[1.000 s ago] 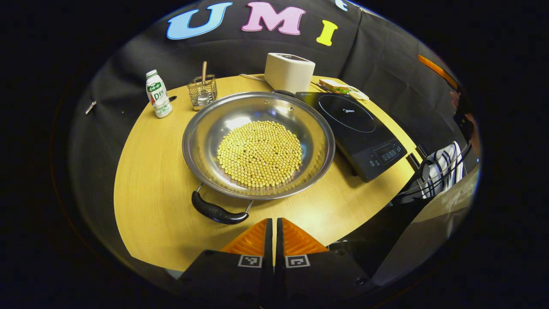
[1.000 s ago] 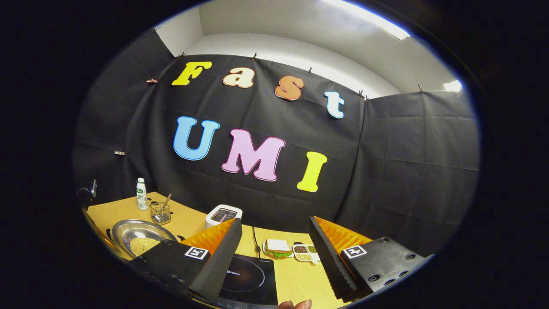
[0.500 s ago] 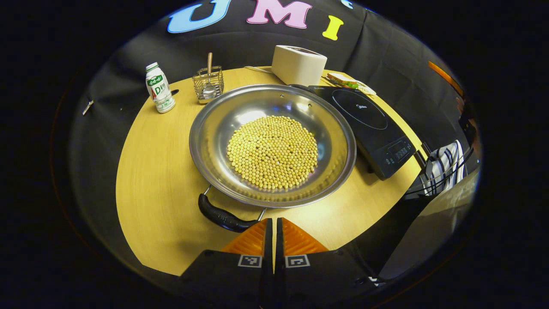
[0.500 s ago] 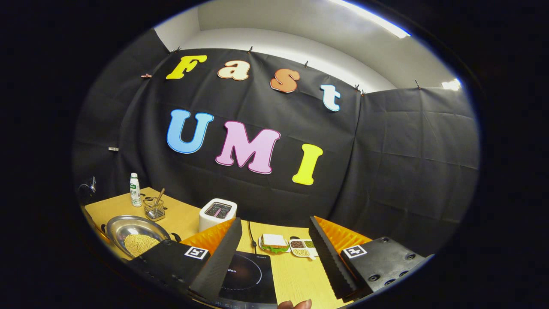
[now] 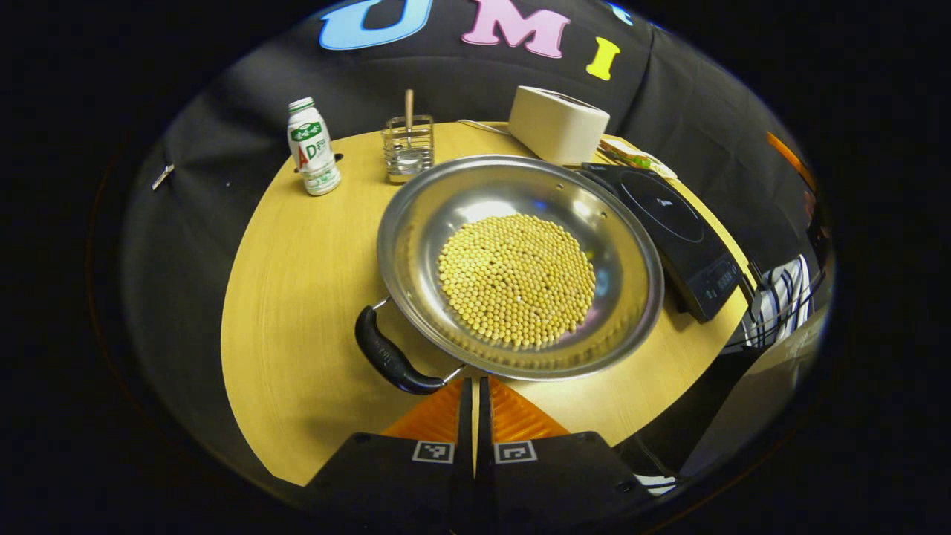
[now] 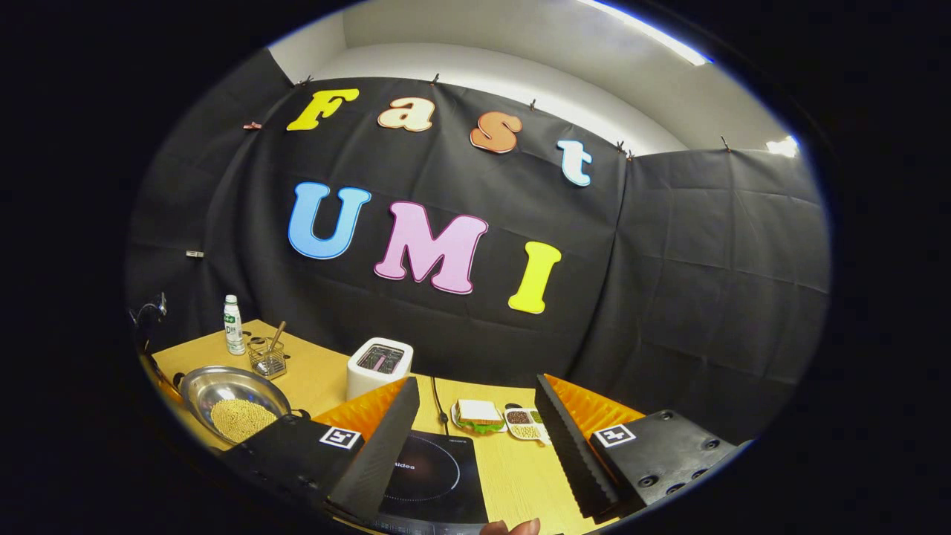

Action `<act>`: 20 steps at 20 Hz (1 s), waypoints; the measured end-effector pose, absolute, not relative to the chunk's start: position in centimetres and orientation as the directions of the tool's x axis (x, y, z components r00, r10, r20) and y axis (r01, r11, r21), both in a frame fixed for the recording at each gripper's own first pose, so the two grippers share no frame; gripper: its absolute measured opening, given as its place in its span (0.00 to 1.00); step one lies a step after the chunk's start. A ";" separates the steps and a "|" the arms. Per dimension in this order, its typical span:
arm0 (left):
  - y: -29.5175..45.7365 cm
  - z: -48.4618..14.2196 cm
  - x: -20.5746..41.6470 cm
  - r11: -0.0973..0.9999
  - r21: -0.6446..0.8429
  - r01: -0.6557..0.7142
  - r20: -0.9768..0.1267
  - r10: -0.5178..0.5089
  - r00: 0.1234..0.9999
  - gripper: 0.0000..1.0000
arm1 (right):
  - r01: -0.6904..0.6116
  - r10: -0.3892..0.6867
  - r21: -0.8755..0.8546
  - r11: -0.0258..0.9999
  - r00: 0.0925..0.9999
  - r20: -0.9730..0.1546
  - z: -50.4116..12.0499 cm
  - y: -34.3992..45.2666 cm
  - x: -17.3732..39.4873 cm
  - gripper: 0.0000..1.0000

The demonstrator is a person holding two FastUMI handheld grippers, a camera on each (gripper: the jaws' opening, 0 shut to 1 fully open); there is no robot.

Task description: First push the handle of the pot to place it horizontally, then grasp the pot with both hands and set it on the induction cooktop.

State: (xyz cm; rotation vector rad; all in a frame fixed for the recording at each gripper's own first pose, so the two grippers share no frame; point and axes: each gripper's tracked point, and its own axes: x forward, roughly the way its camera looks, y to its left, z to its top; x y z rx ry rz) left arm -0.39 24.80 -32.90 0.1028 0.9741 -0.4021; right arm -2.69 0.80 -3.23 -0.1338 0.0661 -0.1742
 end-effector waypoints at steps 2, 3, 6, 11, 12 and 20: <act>25.6 -33.0 0.8 0.930 -0.105 0.353 -0.817 -0.283 0.502 0.05 | 0.174 -0.183 -0.138 0.975 0.981 -0.057 -3.1 0.9 -2.7 0.97; 26.2 -33.1 1.3 0.934 -0.100 0.344 -0.817 -0.274 0.508 0.05 | 0.175 -0.184 -0.136 0.975 0.981 -0.059 -3.1 1.0 -2.7 0.97; 28.3 -33.7 3.2 0.946 -0.077 0.316 -0.820 -0.240 0.519 0.05 | 0.175 -0.185 -0.137 0.975 0.980 -0.070 -3.3 1.5 -2.7 0.97; 30.8 -34.0 6.1 0.960 -0.061 0.273 -0.813 -0.206 0.544 0.05 | 0.163 -0.178 -0.149 0.975 0.980 -0.089 -3.9 2.5 -3.0 0.98; 31.1 -34.0 6.7 0.963 -0.060 0.263 -0.810 -0.201 0.551 0.05 | 0.162 -0.177 -0.151 0.975 0.980 -0.092 -3.9 2.6 -3.0 0.98; 32.6 -34.8 9.2 0.969 -0.034 0.245 -0.807 -0.171 0.565 0.05 | 0.137 -0.154 -0.139 0.981 0.980 -0.122 -4.6 4.4 -2.9 0.98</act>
